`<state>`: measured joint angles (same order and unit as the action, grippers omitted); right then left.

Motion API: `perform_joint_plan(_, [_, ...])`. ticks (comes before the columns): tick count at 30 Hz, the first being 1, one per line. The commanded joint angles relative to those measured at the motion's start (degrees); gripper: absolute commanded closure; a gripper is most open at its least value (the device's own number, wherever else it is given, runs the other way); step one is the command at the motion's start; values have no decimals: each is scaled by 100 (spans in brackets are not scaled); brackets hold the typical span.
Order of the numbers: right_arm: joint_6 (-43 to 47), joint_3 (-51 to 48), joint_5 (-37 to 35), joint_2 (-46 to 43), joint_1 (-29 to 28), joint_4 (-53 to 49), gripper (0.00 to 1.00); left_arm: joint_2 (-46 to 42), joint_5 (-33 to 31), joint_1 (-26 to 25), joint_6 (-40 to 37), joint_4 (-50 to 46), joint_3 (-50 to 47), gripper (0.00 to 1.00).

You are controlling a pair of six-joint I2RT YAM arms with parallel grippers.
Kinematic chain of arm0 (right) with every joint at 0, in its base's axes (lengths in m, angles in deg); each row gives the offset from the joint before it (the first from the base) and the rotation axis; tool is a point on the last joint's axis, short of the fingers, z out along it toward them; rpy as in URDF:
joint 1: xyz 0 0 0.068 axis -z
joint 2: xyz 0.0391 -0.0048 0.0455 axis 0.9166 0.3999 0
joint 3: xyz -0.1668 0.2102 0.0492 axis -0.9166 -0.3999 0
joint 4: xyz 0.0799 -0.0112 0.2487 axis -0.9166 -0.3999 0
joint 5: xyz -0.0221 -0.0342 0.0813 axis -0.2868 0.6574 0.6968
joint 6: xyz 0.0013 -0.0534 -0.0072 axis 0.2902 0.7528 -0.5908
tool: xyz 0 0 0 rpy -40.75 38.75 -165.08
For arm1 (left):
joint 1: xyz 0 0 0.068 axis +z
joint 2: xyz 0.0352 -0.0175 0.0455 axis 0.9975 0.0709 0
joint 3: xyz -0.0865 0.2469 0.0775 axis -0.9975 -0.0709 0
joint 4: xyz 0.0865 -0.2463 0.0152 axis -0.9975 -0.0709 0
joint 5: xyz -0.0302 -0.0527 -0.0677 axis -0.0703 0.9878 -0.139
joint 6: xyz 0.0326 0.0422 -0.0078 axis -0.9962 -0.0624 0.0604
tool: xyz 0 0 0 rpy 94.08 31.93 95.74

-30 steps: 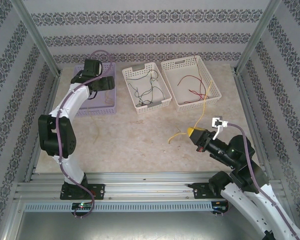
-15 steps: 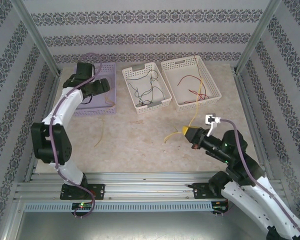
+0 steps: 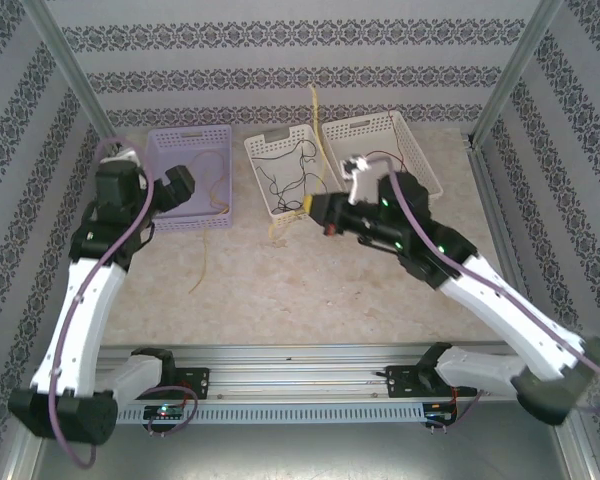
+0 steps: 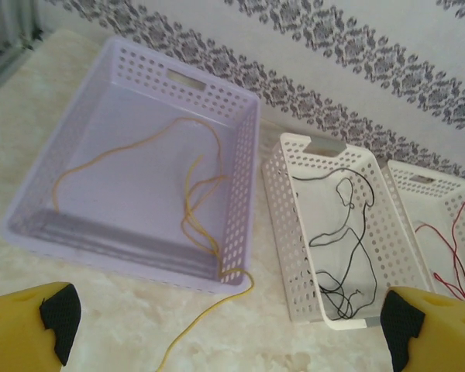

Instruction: Untangle the cables

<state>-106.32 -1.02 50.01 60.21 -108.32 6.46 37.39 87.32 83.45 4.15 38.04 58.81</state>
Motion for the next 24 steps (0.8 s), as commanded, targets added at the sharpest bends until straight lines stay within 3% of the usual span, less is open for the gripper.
perform_joint_plan(1, [153,910,344,920,-62,69,100,-740,-562,81,4,-405,-445,0])
perform_joint_plan(7, [102,3352,798,3250,-107,-466,100,-2068,-735,81,-137,-671,-1107,0])
perform_joint_plan(16, [126,8622,1079,7176,-220,-2401,100,-2718,-731,78,-147,-893,-1670,0])
perform_joint_plan(18, [-107,8915,1140,7700,-147,-2089,100,-2739,-652,81,-142,-881,-1669,0])
perform_joint_plan(24, [-444,8494,1161,8465,-14,-1209,100,-2722,-562,74,-190,-887,-1701,0])
